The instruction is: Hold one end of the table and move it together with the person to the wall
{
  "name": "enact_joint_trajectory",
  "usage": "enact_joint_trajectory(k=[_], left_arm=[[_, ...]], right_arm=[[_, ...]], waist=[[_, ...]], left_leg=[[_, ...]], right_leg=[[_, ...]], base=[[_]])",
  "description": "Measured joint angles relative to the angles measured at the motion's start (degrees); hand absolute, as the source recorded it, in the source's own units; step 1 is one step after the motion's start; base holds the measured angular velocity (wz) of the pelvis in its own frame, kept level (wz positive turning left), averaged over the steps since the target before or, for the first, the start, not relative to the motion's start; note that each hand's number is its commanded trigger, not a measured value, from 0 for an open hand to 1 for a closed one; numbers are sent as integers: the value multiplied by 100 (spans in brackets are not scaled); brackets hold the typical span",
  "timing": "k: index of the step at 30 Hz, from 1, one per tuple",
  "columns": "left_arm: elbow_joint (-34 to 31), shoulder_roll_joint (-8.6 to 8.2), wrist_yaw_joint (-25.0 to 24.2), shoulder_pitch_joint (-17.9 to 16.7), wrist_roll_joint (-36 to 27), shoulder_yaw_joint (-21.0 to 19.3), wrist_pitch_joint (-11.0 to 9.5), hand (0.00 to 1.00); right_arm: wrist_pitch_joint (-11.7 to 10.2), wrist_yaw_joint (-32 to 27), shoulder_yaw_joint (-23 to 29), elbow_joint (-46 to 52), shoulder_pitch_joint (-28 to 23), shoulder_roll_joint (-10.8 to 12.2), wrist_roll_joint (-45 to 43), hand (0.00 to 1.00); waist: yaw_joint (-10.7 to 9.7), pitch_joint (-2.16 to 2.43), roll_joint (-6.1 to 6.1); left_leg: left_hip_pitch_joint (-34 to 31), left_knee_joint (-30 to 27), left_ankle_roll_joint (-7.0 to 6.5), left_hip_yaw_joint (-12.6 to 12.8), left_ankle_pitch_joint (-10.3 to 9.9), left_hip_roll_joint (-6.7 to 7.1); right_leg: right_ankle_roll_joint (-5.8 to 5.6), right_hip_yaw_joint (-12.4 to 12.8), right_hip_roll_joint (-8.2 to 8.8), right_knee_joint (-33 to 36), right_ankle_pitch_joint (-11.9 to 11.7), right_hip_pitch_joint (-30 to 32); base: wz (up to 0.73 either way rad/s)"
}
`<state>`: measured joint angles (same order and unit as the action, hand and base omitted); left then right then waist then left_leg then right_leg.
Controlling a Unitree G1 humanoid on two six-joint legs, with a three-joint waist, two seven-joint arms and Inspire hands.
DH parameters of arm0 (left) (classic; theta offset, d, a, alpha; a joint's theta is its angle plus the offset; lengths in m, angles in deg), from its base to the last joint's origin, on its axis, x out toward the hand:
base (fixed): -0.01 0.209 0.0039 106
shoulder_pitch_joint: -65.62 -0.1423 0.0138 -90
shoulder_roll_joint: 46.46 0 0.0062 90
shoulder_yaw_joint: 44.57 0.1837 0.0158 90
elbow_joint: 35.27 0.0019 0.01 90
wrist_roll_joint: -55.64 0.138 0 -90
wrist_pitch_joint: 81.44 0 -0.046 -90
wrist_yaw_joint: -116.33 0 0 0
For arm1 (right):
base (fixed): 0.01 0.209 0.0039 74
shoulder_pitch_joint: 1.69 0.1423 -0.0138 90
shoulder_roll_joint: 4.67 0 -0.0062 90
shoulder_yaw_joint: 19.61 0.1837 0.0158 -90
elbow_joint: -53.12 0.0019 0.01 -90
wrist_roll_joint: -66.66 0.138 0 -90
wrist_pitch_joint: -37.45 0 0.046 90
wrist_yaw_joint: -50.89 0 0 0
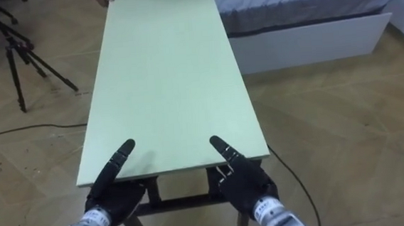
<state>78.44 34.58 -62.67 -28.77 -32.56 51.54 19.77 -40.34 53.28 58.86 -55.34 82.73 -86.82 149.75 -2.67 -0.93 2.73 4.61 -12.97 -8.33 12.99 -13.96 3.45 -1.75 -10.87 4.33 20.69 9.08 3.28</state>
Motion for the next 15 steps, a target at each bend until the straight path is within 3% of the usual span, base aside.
enact_joint_trajectory(k=[6,7,8,9,10,11,15], left_arm=[[154,-82,-116,0,156,-41,5,0],[228,-127,-138,-1,282,-41,3,0],[276,-153,-138,-1,295,-41,1,13],[293,-159,-138,-1,294,-41,1,54],[319,-163,-138,-1,294,-43,-1,65],[327,-175,-134,-2,294,-44,-2,96],[327,-189,-124,-6,303,-44,-8,100]], right_arm=[[-1,-312,8,120,-1,12,473,0],[-1,-313,30,119,-9,12,474,8],[-5,-312,60,119,-9,16,476,66],[-5,-311,66,119,-9,19,477,100],[-5,-312,70,119,-9,22,492,100],[-4,-312,94,118,-11,30,493,100],[-34,-340,168,115,-23,139,482,100]], waist=[[71,-12,57],[83,-9,101],[77,-5,129],[77,-4,133],[82,-4,132],[88,-5,133],[85,-5,131]], left_leg=[[88,-1,-3,81,0,-1],[110,35,-9,81,-6,-3],[105,35,-13,81,-9,-3],[104,34,-13,81,-9,-4],[102,32,-13,80,-9,-4],[96,28,-13,80,-9,-4],[83,23,-13,81,-9,-4]], right_leg=[[8,58,-19,-53,-7,-93],[8,46,-26,-118,-12,-121],[8,29,-19,-109,-16,-119],[8,15,-15,-107,-16,-117],[9,-22,-8,-102,-17,-115],[11,-26,-5,-101,-17,-114],[11,-37,20,-91,-17,-106]], base=[[-7],[0],[0],[0],[0],[0],[0]])
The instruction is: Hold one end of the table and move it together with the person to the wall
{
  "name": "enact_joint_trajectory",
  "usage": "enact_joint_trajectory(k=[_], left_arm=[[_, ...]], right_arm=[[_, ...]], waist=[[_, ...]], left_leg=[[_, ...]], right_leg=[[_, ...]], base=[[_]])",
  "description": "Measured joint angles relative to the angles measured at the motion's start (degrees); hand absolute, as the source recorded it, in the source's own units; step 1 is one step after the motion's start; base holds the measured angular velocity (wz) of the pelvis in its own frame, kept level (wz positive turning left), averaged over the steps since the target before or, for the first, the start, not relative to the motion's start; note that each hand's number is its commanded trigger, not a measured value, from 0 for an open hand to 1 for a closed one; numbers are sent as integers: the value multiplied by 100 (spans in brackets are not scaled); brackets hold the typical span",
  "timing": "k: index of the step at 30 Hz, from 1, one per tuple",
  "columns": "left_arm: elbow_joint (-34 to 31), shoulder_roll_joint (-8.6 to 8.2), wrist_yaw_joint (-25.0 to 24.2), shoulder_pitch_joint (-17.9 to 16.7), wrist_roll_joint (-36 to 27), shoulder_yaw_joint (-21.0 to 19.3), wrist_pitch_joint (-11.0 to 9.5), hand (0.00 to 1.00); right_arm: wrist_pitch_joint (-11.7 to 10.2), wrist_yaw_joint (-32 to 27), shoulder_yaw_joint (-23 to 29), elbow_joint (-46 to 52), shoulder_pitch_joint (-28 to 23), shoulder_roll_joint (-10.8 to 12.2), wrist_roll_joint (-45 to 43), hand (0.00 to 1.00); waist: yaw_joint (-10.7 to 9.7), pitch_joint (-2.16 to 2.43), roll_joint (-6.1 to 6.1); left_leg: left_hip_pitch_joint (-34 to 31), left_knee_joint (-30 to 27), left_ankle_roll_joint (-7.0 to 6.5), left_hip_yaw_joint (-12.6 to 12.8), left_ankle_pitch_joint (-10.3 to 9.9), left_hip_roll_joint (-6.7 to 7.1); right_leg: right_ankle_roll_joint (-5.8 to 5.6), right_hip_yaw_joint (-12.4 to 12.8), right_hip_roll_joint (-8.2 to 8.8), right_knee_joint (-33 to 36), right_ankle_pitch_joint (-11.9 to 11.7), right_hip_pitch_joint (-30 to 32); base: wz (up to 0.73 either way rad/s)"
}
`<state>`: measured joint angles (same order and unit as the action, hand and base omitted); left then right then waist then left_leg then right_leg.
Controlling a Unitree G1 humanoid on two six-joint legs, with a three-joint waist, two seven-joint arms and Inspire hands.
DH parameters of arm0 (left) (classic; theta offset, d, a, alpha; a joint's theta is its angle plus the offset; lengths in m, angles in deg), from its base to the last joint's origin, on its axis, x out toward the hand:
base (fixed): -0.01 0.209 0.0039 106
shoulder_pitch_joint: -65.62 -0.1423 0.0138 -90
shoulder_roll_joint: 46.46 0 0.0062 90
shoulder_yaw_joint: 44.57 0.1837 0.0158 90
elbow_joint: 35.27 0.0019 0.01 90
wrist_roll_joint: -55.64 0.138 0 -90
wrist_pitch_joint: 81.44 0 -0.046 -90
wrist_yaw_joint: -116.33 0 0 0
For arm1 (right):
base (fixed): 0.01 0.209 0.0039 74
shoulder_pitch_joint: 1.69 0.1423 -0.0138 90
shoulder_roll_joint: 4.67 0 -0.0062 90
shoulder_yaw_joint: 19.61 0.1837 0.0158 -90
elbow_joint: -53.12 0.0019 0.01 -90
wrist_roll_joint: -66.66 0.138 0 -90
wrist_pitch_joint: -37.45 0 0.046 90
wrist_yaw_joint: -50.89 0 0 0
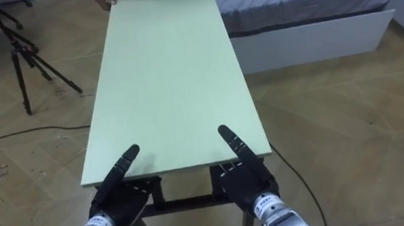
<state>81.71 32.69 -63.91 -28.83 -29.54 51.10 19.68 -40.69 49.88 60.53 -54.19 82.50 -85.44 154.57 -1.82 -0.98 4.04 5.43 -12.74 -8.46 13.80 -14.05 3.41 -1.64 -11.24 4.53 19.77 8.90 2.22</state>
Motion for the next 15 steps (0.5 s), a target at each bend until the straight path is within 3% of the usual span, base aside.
enact_joint_trajectory(k=[7,15], left_arm=[[-12,-230,-92,-26,227,16,10,100],[-43,-302,-169,-26,350,21,-37,100]], right_arm=[[-90,-416,172,-372,42,102,-83,100],[-302,-429,182,-400,39,254,-312,100]], waist=[[206,4,-14],[196,-1,-67]], left_leg=[[-15,17,-3,-10,2,-3],[-1,77,-3,-17,2,7]], right_leg=[[-5,-45,22,-15,4,19],[-8,-46,30,-14,7,20]], base=[[2],[0]])
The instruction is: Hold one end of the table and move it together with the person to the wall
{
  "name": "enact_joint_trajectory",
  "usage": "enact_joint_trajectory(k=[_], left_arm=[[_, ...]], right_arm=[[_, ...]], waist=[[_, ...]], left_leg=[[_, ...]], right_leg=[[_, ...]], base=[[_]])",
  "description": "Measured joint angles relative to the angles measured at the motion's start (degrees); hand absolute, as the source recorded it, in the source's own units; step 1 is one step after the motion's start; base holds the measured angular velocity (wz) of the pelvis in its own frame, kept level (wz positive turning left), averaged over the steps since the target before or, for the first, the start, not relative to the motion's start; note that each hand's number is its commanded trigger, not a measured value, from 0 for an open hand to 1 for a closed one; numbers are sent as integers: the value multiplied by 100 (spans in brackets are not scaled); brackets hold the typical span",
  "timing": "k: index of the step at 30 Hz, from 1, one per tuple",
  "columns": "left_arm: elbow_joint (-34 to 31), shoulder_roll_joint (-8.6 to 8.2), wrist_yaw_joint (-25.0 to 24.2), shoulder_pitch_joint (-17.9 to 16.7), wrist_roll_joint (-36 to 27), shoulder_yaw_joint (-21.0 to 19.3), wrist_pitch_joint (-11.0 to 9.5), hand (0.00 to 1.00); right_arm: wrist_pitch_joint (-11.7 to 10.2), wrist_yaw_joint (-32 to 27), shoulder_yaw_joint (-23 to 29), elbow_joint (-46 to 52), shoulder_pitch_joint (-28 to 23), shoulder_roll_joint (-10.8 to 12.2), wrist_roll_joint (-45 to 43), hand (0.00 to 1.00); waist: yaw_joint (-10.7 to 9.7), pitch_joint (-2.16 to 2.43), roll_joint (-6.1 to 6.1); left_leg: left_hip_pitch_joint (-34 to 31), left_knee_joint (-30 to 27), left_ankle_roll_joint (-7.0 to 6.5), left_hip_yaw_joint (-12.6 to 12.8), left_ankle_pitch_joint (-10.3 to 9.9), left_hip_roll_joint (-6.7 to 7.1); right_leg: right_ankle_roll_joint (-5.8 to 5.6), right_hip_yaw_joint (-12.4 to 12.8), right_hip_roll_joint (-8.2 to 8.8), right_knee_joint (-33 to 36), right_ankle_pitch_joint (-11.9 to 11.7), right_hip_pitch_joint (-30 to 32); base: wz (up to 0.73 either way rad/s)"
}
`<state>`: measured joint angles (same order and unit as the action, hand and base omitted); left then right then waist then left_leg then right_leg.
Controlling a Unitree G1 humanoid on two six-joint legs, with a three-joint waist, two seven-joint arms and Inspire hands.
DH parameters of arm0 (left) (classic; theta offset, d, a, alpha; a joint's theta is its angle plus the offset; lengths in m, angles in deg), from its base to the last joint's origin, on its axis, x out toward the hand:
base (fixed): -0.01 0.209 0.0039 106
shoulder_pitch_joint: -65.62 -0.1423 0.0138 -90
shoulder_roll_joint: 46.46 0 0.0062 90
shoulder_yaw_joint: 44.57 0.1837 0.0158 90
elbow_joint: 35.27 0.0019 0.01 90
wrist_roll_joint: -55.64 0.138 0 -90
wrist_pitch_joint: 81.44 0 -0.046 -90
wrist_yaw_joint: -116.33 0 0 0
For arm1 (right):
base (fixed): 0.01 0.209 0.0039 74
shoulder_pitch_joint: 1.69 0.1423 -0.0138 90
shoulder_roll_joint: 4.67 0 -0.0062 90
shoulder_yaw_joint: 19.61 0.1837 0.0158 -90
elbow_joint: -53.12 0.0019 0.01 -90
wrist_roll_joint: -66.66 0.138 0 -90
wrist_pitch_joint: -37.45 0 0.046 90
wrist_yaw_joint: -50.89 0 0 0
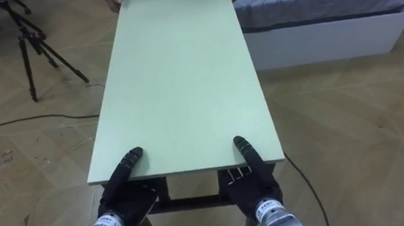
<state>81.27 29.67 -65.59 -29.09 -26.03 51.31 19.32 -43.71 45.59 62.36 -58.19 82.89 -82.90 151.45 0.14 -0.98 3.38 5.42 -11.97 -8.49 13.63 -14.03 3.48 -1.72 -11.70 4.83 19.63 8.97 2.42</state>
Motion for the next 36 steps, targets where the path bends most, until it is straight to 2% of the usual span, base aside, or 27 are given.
enact_joint_trajectory(k=[7,12,15,24,30,33,36], left_arm=[[0,-23,-3,1,153,99,-247,100],[0,-31,-54,0,250,99,-296,100],[1,-92,-59,-1,377,100,-402,100],[34,-101,-132,-11,515,94,-450,100],[-72,-97,-359,-196,703,86,-455,100],[-322,-100,-361,-388,822,105,-455,100],[-583,-104,-361,-565,981,103,-483,100]], right_arm=[[-63,2,-1,-5,1,58,-18,100],[-87,7,-1,-5,0,86,-25,100],[-146,9,-7,-5,-4,123,-43,100],[-195,45,-9,-5,-20,175,-166,100],[-216,342,-8,-3,-136,171,-278,100],[-376,543,-94,64,-246,166,-394,100],[-432,718,-189,171,-314,94,-413,100]], waist=[[5,-8,-28],[6,4,-66],[10,-1,-78],[33,1,-74],[31,7,-66],[31,18,-55],[28,21,-51]], left_leg=[[-19,20,0,-5,0,-1],[-76,-2,0,-5,0,0],[-88,-14,0,-9,0,0],[-68,-9,0,9,0,-2],[-75,5,0,23,0,-5],[-137,17,0,35,0,-5],[-274,-39,0,75,0,-3]], right_leg=[[0,-98,10,6,0,27],[0,-106,16,8,0,66],[0,-126,21,4,0,67],[0,-109,10,-5,0,67],[0,-12,-15,-9,0,85],[0,24,-16,29,0,178],[2,51,-3,101,2,338]], base=[[0],[0],[0],[-1],[-1],[-3],[-7]])
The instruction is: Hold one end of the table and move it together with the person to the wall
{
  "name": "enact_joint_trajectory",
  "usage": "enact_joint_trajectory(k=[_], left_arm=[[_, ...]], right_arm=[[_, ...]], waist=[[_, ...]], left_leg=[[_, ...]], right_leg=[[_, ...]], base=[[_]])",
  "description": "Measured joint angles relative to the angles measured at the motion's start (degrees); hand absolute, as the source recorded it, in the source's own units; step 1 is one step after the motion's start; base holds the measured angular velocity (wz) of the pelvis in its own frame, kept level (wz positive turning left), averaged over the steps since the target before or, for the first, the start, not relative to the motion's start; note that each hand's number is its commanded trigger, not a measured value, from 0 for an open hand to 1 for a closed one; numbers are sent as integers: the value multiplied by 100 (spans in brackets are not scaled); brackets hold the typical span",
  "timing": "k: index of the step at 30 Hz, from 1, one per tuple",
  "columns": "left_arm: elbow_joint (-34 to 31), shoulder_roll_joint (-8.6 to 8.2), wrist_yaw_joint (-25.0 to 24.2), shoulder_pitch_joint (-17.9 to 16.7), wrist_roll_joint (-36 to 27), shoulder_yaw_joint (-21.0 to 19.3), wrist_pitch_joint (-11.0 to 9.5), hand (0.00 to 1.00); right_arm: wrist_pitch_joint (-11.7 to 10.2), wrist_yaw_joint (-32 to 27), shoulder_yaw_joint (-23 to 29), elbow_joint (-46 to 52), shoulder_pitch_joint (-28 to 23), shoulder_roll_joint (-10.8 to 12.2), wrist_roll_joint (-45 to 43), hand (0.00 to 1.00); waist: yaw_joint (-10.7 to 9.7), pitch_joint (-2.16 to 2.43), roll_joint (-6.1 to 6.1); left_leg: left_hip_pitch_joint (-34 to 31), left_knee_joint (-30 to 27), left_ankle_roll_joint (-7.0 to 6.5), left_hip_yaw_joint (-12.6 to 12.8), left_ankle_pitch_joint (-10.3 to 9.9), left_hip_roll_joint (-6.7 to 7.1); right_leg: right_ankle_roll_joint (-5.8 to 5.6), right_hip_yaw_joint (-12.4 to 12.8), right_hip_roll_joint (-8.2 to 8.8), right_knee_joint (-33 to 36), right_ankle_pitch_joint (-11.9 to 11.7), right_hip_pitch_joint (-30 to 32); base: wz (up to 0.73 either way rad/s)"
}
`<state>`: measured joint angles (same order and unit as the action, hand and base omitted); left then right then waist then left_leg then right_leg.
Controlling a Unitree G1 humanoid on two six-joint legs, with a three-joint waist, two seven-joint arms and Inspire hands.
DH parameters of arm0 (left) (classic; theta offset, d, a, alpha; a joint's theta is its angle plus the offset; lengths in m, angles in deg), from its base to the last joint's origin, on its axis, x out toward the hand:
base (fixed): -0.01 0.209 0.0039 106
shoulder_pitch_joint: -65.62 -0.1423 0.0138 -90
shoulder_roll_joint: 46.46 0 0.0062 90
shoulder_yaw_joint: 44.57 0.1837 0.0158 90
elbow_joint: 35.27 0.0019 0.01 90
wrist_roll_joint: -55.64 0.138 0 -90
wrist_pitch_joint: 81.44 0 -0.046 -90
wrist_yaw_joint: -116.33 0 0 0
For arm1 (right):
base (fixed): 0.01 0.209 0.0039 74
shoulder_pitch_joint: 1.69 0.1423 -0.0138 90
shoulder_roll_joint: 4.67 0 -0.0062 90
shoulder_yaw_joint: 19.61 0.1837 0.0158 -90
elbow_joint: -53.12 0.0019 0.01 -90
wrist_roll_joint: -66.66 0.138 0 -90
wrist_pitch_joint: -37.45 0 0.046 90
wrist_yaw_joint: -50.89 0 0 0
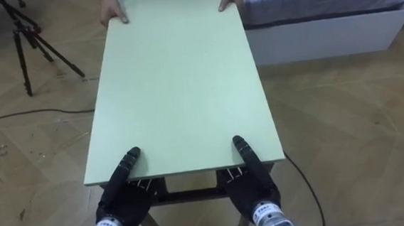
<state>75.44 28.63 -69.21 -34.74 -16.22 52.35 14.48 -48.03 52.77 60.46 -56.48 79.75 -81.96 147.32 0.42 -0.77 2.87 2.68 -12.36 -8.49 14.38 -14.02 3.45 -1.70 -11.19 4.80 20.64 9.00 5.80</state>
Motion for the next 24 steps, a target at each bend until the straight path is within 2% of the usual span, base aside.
enact_joint_trajectory(k=[7,18,24], left_arm=[[-625,-10,0,-374,167,40,-29,100],[-764,-29,9,-399,345,225,-425,100],[-902,-91,10,-399,394,267,-501,100]], right_arm=[[-132,345,-55,307,-268,-26,-28,100],[-466,431,-219,475,-366,8,-28,100],[-590,432,-233,675,-382,-15,-31,100]], waist=[[3,3,-11],[-4,-1,-21],[12,-53,-103]], left_leg=[[-227,-60,0,47,0,-1],[-403,-126,1,44,-1,0],[-444,-143,1,20,-1,0]], right_leg=[[16,30,36,207,17,318],[20,8,54,242,21,458],[20,2,43,194,21,461]], base=[[-2],[0],[0]])
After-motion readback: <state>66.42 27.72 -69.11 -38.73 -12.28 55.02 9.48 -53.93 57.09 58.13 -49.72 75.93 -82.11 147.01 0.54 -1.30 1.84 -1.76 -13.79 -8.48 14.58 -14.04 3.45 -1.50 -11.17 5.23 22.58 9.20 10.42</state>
